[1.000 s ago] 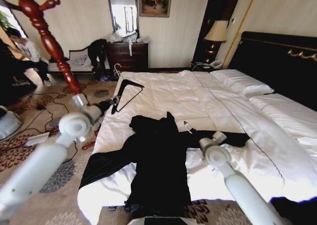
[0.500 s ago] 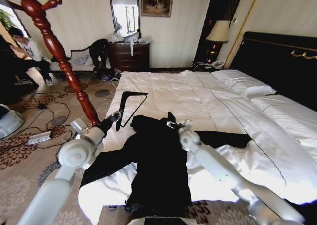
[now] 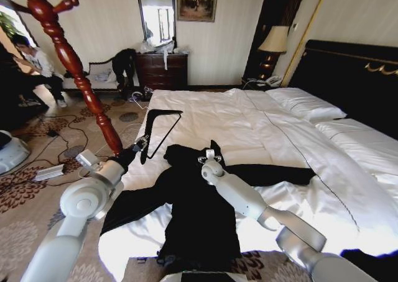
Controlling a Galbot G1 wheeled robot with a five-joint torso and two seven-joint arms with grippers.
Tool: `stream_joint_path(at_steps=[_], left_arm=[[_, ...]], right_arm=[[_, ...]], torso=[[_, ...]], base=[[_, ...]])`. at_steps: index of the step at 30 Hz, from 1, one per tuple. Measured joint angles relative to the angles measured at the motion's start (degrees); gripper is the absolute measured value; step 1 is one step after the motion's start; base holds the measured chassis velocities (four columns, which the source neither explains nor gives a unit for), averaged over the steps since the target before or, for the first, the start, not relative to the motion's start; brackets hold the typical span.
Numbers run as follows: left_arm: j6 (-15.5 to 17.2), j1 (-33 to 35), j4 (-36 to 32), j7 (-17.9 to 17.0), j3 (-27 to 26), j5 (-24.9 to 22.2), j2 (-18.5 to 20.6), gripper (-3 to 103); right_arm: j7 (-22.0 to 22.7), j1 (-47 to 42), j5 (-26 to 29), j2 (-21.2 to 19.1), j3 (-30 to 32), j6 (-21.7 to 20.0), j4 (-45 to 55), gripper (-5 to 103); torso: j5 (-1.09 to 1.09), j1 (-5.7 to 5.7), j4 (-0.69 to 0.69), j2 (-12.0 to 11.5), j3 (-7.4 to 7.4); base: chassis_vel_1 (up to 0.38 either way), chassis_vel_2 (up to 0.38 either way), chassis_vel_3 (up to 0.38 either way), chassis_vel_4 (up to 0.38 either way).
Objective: Pick up the clothes from the bed and hang them on the clothes hanger.
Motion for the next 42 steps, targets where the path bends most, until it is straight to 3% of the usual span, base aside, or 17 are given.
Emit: stream_joint_path(at_steps=[2,4,7,22,26,27,28,35,40,42], left_arm=[[0.0,0.1,-0.1,0.0,0.1,0.1,0.0,16],[0.0,0.9,-0.5,0.0,0.7,0.8,-0.4,16],[0.0,1.7,-0.6,0.0,1.1,1.7,-0.7,16],[-0.1,5.6,-0.3,0.2,3.2,5.1,-1.7,16],[-0.1,5.8,-0.1,0.2,3.5,5.4,-1.8,16],[-0.1,5.7,0.0,0.2,3.7,5.4,-1.8,16],[-0.1,5.7,0.1,0.2,3.8,5.3,-1.8,16],[0.9,6.8,0.5,-0.3,5.5,4.2,-1.9,16],[2.9,10.2,0.7,-1.0,8.4,-0.5,-3.8,16],[3.1,10.8,1.0,-1.0,8.9,-0.9,-4.2,16]], right_arm=[[0.3,-0.2,0.0,0.0,0.2,-0.2,0.0,96],[0.5,-1.0,-0.2,-0.4,0.8,-0.3,-0.1,88],[0.5,-1.5,-0.9,-0.8,0.9,-0.3,0.0,82],[-2.9,-3.7,-2.5,-4.3,4.0,3.6,1.7,23],[-3.8,-3.7,-2.1,-5.2,4.4,3.6,1.3,18],[-4.4,-3.7,-0.9,-5.9,4.8,3.6,1.3,7],[-4.6,-3.7,0.0,-6.1,5.0,3.6,1.3,3],[-6.4,-4.2,8.1,-8.7,7.5,4.0,5.7,2],[-7.6,-6.1,21.7,-15.2,11.8,5.5,16.9,2],[-9.0,-6.7,22.9,-16.3,12.5,6.1,19.0,2]], torso=[[0.00,0.00,0.00,0.0,0.00],[0.01,0.00,0.00,0.0,0.00],[0.01,0.00,0.00,0.0,0.00],[0.01,0.00,0.01,0.0,0.00],[0.01,0.00,0.01,0.0,0.00],[0.01,0.00,-0.01,0.0,0.00],[0.01,0.00,0.00,0.0,0.00],[0.01,0.00,0.02,0.0,0.00],[0.01,0.00,0.00,0.0,0.00],[0.02,-0.01,0.00,0.0,-0.01]], base=[[0.000,0.000,0.000,0.000],[0.000,0.000,0.000,0.000],[0.000,0.000,0.000,0.000],[0.000,0.000,0.000,0.000],[0.000,0.000,0.000,0.000],[0.000,0.000,0.000,0.000],[0.000,0.000,0.000,0.000],[0.000,0.000,0.000,0.000],[0.000,0.000,0.000,0.000],[0.000,0.000,0.000,0.000]])
